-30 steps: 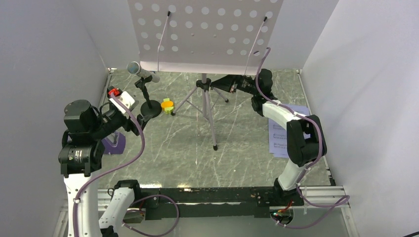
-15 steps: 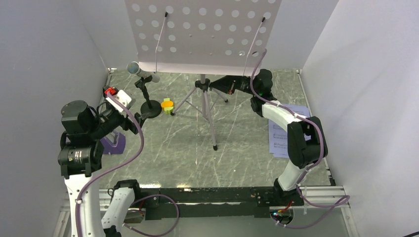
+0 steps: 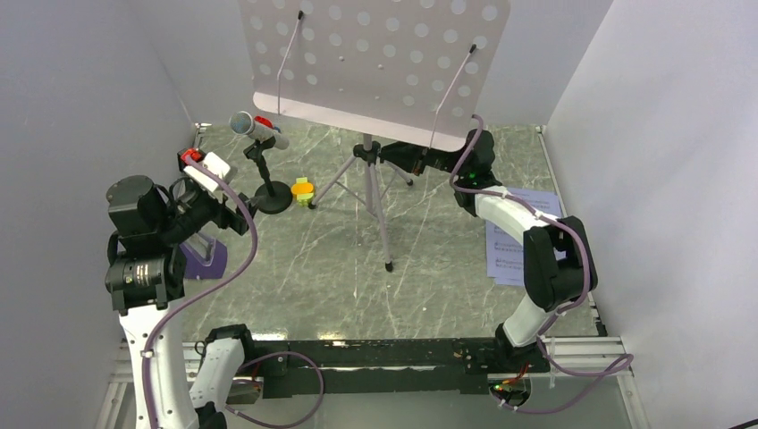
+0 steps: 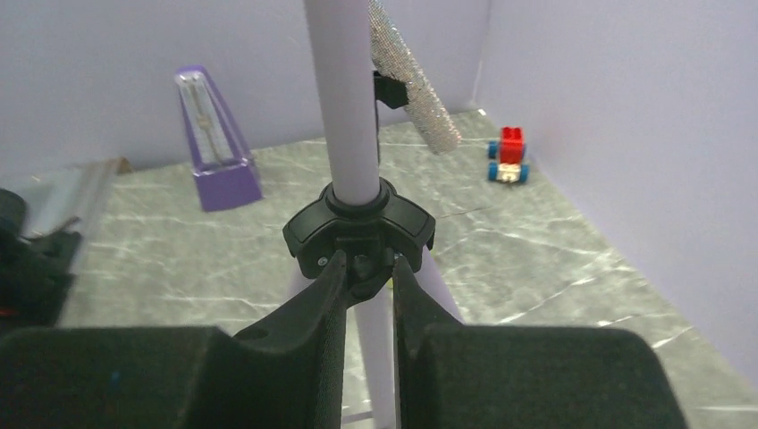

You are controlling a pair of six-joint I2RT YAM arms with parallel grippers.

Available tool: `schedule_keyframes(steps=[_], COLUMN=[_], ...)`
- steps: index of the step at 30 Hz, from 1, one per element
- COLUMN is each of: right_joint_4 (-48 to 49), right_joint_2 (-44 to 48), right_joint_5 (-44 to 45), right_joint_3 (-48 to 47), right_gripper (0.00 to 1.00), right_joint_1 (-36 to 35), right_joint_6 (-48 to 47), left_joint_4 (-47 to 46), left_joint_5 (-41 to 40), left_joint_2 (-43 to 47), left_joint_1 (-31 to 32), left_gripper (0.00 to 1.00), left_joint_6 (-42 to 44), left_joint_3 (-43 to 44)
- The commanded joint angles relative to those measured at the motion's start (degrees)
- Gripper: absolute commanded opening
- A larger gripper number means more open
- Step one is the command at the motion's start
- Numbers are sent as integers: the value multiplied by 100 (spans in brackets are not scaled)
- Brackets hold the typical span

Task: Pack up the instrument practice props

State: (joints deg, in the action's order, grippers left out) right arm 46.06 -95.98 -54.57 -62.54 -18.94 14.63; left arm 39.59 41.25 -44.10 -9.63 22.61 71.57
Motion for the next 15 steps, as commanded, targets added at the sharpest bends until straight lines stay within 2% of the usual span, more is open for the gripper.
schedule_keyframes(steps=[1, 10, 15], right_joint_4=[-819, -1571, -2150], right_joint_2=[-329, -443, -306], right_joint_5=[368, 464, 573], right_joint_3=[188, -205, -191], right_gripper=[0, 0, 0], right_joint_1=[-84, -99, -205], right_joint_6=[-2623, -4321, -5589], left_joint_4=[-305, -356, -461], left_joint_5=[174, 206, 281], left_joint_2=[-60, -82, -77], left_joint_1=[-130, -177, -188], left_gripper=[94, 94, 94], left_joint_6=[-208, -256, -319], left_joint_3=[112, 74, -12])
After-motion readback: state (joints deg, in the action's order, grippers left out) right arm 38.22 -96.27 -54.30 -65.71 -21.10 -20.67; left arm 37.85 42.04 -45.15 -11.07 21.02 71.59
